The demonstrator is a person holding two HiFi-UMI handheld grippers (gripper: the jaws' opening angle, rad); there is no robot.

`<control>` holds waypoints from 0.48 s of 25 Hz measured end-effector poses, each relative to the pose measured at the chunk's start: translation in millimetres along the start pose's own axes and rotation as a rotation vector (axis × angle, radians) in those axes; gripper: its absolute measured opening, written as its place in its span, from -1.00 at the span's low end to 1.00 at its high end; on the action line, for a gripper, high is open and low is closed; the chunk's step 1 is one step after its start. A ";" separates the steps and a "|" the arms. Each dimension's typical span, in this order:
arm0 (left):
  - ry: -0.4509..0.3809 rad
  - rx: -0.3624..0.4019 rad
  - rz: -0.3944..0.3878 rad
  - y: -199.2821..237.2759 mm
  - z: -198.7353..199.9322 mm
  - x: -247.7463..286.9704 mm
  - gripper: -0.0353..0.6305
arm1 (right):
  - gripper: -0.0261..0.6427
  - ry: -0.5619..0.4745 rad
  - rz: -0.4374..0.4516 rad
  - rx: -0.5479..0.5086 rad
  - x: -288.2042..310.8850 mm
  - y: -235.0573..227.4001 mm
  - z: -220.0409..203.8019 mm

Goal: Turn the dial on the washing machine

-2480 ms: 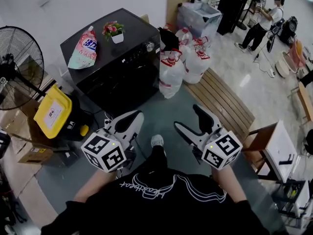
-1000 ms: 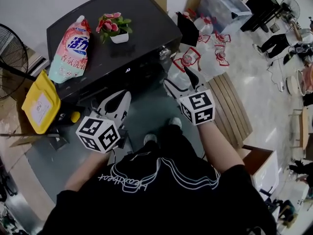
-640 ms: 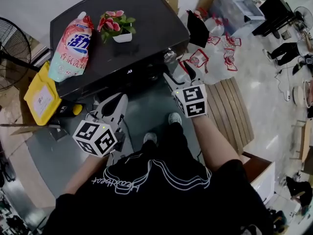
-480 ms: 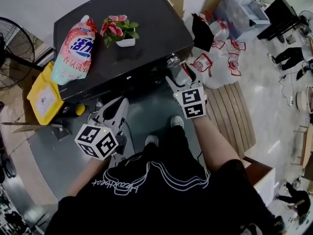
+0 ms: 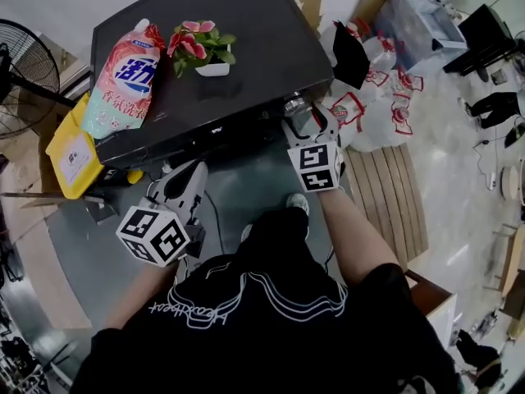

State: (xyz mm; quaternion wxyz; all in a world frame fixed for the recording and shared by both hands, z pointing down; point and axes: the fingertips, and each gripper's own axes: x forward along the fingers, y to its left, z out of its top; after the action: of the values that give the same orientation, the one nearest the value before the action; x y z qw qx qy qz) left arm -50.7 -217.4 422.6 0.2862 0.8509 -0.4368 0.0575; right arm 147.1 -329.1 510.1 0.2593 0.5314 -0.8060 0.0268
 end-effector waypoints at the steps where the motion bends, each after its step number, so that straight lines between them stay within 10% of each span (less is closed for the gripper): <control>1: -0.002 -0.002 0.003 0.8 0.2 0.8 -0.88 | -0.04 -0.004 0.002 0.003 0.7 0.3 -0.1; 12: -0.011 -0.026 0.019 6.3 -3.1 -6.6 -0.88 | -0.11 -0.033 -0.020 -0.040 5.9 2.3 3.0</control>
State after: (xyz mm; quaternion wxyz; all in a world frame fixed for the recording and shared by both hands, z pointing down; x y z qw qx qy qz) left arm -59.2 -214.0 425.6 0.2942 0.8432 -0.4473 0.0498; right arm 142.2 -334.0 510.6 0.2567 0.5346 -0.8052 -0.0010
